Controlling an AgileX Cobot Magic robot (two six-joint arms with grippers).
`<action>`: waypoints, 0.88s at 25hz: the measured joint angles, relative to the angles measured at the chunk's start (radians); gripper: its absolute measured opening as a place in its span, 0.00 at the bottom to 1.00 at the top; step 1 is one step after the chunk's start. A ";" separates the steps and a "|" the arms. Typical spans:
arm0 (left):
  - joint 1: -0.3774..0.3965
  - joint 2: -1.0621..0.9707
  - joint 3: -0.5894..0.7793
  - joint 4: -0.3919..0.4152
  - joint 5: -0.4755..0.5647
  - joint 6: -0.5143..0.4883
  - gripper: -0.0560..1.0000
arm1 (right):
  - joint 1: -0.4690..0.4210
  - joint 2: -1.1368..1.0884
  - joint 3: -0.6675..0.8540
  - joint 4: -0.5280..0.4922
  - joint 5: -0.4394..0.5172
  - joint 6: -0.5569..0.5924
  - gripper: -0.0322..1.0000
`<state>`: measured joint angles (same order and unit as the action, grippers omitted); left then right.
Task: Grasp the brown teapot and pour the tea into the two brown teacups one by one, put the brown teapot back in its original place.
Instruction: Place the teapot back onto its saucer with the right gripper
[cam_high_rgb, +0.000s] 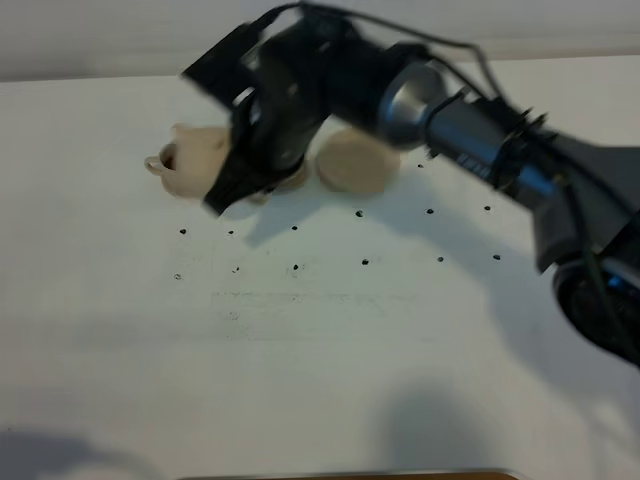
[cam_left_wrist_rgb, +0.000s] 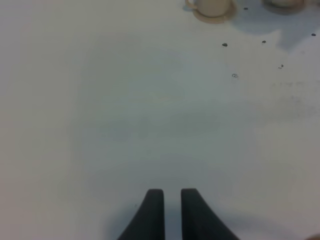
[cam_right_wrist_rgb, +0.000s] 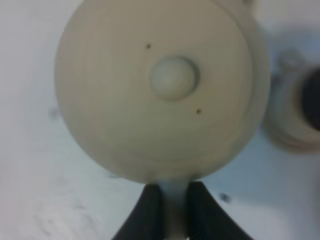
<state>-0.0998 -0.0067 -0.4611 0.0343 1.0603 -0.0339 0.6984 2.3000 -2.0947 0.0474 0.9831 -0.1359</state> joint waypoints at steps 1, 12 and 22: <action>0.000 0.000 0.000 0.000 0.000 0.000 0.12 | -0.024 -0.001 0.000 0.000 0.018 0.000 0.15; 0.000 0.000 0.000 0.000 0.000 0.000 0.12 | -0.195 -0.001 0.008 -0.036 0.112 0.011 0.15; 0.000 0.000 0.000 0.000 0.000 0.000 0.12 | -0.205 0.035 0.008 -0.031 0.075 0.015 0.15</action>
<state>-0.0998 -0.0067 -0.4611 0.0343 1.0603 -0.0339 0.4930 2.3347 -2.0870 0.0161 1.0577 -0.1207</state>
